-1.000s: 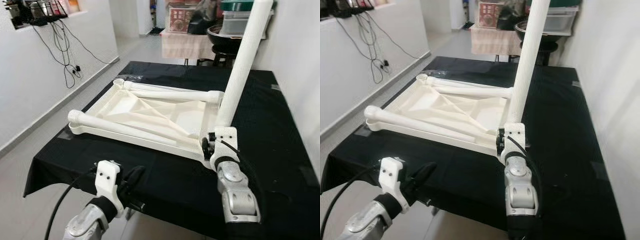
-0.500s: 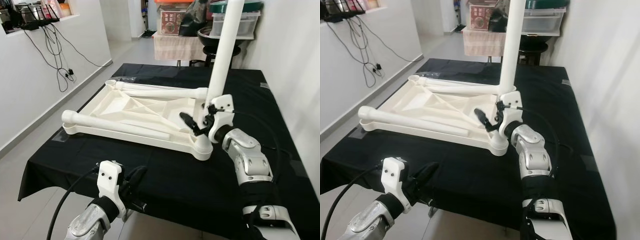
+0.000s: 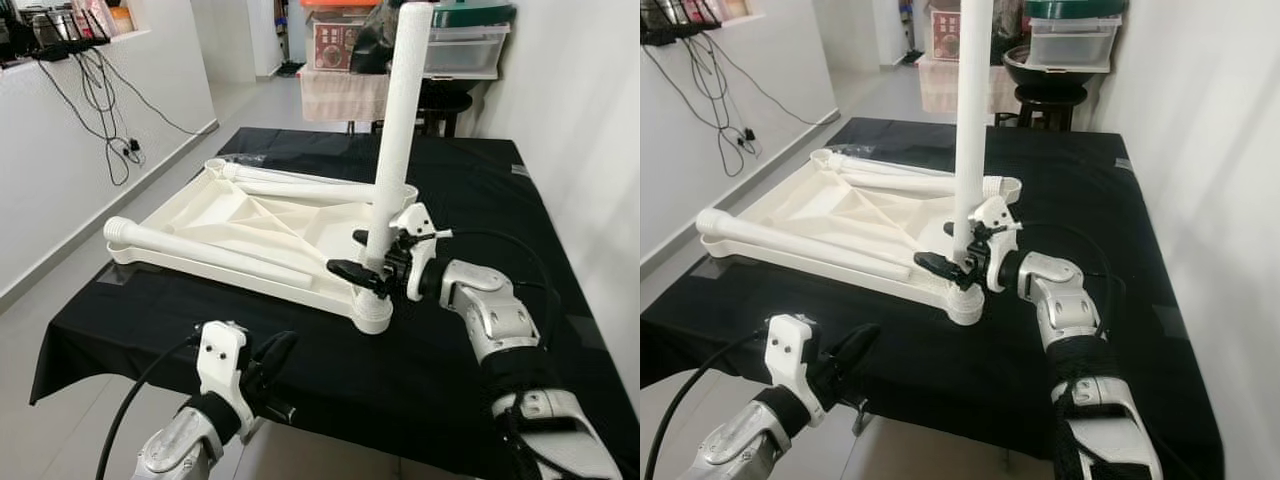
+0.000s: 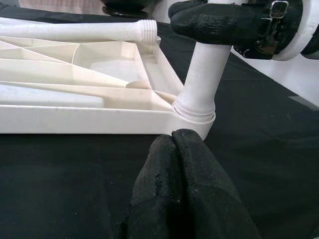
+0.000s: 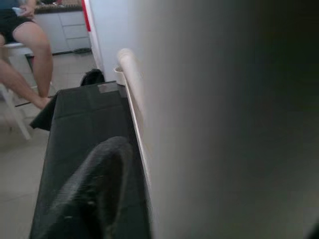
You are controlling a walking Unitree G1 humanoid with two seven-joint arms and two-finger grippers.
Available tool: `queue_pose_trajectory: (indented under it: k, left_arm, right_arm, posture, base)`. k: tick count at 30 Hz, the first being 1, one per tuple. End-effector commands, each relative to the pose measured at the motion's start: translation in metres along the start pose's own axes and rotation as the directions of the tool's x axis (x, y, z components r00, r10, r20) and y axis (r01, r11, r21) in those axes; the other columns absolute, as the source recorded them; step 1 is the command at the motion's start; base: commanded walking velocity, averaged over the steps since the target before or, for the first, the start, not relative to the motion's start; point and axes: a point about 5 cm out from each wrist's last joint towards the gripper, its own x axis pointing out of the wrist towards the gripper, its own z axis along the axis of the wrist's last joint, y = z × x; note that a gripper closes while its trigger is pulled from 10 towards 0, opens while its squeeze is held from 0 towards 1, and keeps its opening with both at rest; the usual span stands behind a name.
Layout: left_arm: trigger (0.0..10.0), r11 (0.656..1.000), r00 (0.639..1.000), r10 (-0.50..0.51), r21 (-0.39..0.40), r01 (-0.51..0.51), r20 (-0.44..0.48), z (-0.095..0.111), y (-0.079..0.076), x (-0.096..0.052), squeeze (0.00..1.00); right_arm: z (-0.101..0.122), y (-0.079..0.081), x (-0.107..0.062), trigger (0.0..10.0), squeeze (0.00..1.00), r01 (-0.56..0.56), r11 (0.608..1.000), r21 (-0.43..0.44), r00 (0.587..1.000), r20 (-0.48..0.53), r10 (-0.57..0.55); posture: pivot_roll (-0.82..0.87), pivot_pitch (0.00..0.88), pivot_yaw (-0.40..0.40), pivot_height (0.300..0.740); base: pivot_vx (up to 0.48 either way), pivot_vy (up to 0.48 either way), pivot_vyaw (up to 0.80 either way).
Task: Building children table
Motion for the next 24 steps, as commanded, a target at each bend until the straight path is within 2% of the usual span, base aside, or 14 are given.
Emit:
queue_pose_trajectory:
  k: [1, 6, 12, 13, 14, 15, 16, 17, 18, 19, 21, 22, 23, 24]
  left_arm:
    - [10.0, 1.0, 1.0, 0.008, 0.011, -0.008, -0.018, -0.004, 0.002, 0.001, 0.0]
    - [10.0, 1.0, 1.0, 0.007, 0.011, -0.007, -0.015, -0.004, 0.001, 0.001, 0.0]
    - [10.0, 1.0, 1.0, 0.008, 0.01, -0.008, -0.012, -0.003, 0.002, 0.0, 0.0]
    - [10.0, 1.0, 1.0, 0.009, 0.012, -0.009, -0.011, -0.002, 0.003, -0.002, 0.0]
    - [10.0, 1.0, 1.0, 0.009, 0.012, -0.009, -0.011, -0.002, 0.003, -0.002, 0.0]
    - [10.0, 1.0, 1.0, 0.009, 0.013, -0.009, -0.011, -0.002, 0.004, -0.002, 0.0]
    - [10.0, 1.0, 1.0, 0.009, 0.013, -0.009, -0.011, -0.002, 0.004, -0.002, 0.0]
    - [10.0, 1.0, 1.0, 0.01, 0.015, -0.01, -0.011, -0.002, 0.004, -0.002, 0.0]
    - [10.0, 1.0, 1.0, 0.01, 0.015, -0.01, -0.011, -0.002, 0.004, -0.002, 0.0]
    - [10.0, 1.0, 1.0, 0.009, 0.015, -0.009, -0.013, -0.002, 0.004, -0.002, 0.0]
    - [10.0, 1.0, 1.0, 0.009, 0.015, -0.009, -0.013, -0.002, 0.004, -0.002, 0.0]
    - [10.0, 1.0, 1.0, 0.008, 0.017, -0.007, -0.015, -0.003, 0.004, -0.002, 0.0]
    - [10.0, 1.0, 1.0, 0.008, 0.017, -0.008, -0.015, -0.003, 0.005, -0.001, 0.0]
    - [10.0, 1.0, 1.0, 0.012, 0.019, -0.012, -0.014, -0.003, 0.005, -0.001, 0.0]
  right_arm:
    - [-0.001, 0.006, 0.008, 0.0, 0.0, -0.057, 0.998, 0.003, 0.998, -0.003, 0.057]
    - [-0.018, 0.004, 0.002, 0.0, 0.0, 0.002, 1.0, 0.029, 0.999, -0.032, -0.001]
    - [-0.044, 0.02, -0.008, 0.0, 0.0, 0.097, 0.994, 0.06, 0.986, -0.142, -0.088]
    - [-0.058, 0.013, -0.036, 0.0, 0.0, 0.788, 0.615, 0.006, 0.6, -0.23, -0.766]
    - [-0.058, 0.013, -0.036, 0.0, 0.0, 0.788, 0.615, 0.006, 0.6, -0.23, -0.766]
    - [-0.061, 0.03, -0.045, 0.0, 0.0, 0.863, 0.505, 0.008, 0.493, -0.232, -0.839]
    - [-0.061, 0.03, -0.045, 0.0, 0.0, 0.863, 0.505, 0.008, 0.493, -0.232, -0.839]
    - [-0.061, 0.044, -0.044, 0.0, 0.0, 0.849, 0.528, 0.001, 0.515, -0.218, -0.829]
    - [-0.061, 0.044, -0.044, 0.0, 0.0, 0.849, 0.528, 0.001, 0.515, -0.218, -0.829]
    - [-0.06, 0.048, -0.039, 0.0, 0.0, 0.8, 0.6, -0.006, 0.587, -0.196, -0.785]
    - [-0.06, 0.048, -0.039, 0.0, 0.0, 0.8, 0.6, -0.006, 0.587, -0.196, -0.785]
    - [-0.06, 0.045, -0.033, 0.0, 0.0, 0.765, 0.643, -0.021, 0.629, -0.189, -0.754]
    - [-0.061, 0.041, -0.031, 0.0, 0.0, 0.762, 0.647, -0.032, 0.631, -0.191, -0.752]
    - [-0.059, 0.04, -0.026, 6.1, 0.0, 0.742, 0.665, -0.087, 0.641, -0.2, -0.741]
  posture:
    - [0.08, 0.0, -0.013, 0.74]
    - [0.08, 0.0, -0.017, 0.74]
    - [0.06, 0.0, -0.022, 0.74]
    - [0.06, 0.0, -0.027, 0.74]
    - [0.06, 0.0, -0.027, 0.74]
    - [0.07, 0.0, -0.023, 0.74]
    - [0.07, 0.0, -0.023, 0.74]
    - [0.05, 0.0, -0.014, 0.74]
    - [0.05, 0.0, -0.014, 0.74]
    - [0.05, 0.0, -0.01, 0.74]
    - [0.05, 0.0, -0.01, 0.74]
    - [0.06, 0.0, -0.018, 0.74]
    - [0.06, 0.0, -0.017, 0.74]
    - [0.06, 0.0, -0.018, 0.74]
  base:
    - [0.0, 0.0, 0.0]
    - [0.0, 0.0, 0.0]
    - [0.0, 0.0, 0.0]
    - [0.0, 0.0, 0.0]
    - [0.0, 0.0, 0.0]
    - [0.0, 0.0, 0.0]
    - [0.0, 0.0, 0.0]
    - [0.0, 0.0, 0.0]
    - [0.0, 0.0, 0.0]
    - [0.0, 0.0, 0.0]
    - [0.0, 0.0, 0.0]
    - [0.0, 0.0, 0.0]
    - [0.0, 0.0, 0.0]
    - [0.0, 0.0, 0.0]
